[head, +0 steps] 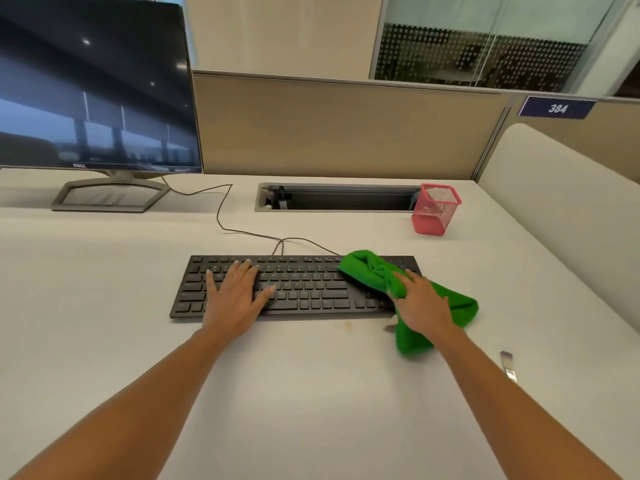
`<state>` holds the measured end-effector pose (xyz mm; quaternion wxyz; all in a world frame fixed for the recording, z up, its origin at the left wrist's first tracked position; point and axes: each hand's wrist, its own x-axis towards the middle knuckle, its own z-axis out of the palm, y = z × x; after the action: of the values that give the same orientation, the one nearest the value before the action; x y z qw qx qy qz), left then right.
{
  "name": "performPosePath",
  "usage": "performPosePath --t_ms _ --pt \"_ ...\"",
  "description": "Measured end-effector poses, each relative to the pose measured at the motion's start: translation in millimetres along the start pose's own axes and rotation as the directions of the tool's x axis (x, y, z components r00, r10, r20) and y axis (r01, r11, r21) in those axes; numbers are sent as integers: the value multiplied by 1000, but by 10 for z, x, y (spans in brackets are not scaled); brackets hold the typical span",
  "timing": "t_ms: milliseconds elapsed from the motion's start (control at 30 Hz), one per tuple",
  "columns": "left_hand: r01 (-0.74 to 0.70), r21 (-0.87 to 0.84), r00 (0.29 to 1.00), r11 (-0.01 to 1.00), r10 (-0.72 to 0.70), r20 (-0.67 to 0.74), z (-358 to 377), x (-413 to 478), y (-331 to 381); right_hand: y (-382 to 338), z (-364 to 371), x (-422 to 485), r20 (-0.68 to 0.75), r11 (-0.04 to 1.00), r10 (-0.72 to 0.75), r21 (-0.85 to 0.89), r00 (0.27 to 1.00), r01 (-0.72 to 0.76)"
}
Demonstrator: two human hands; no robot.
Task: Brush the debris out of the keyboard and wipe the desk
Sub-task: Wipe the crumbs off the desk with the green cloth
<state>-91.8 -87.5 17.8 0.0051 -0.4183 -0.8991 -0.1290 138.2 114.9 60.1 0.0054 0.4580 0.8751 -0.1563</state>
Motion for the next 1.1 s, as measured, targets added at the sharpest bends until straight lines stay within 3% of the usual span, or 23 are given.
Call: performPosePath --t_ms 200,367,500,633,833,1000,1100 --pt "-14 -11 999 1000 14 51 66 31 216 134 -150 535 42 993 40 114 998 -44" --pt "10 -5 998 1000 -9 69 82 35 259 -211 -155 622 63 998 49 -49 997 -46" --pt "14 3 996 1000 -15 92 58 44 292 -515 -43 525 65 978 -71 -192 995 82" --pt "7 -11 993 1000 -6 119 0 58 350 -733 13 377 102 961 -178 -194 979 195" --pt "-109 82 957 991 82 279 -87 166 489 -396 -200 409 81 953 -303 42 950 300" --pt "-255 155 903 954 178 391 -183 308 622 -103 -430 444 -51 916 -159 364 986 167" --pt "-328 175 860 929 216 462 -215 446 766 141 -636 467 -37 756 -32 653 999 48"
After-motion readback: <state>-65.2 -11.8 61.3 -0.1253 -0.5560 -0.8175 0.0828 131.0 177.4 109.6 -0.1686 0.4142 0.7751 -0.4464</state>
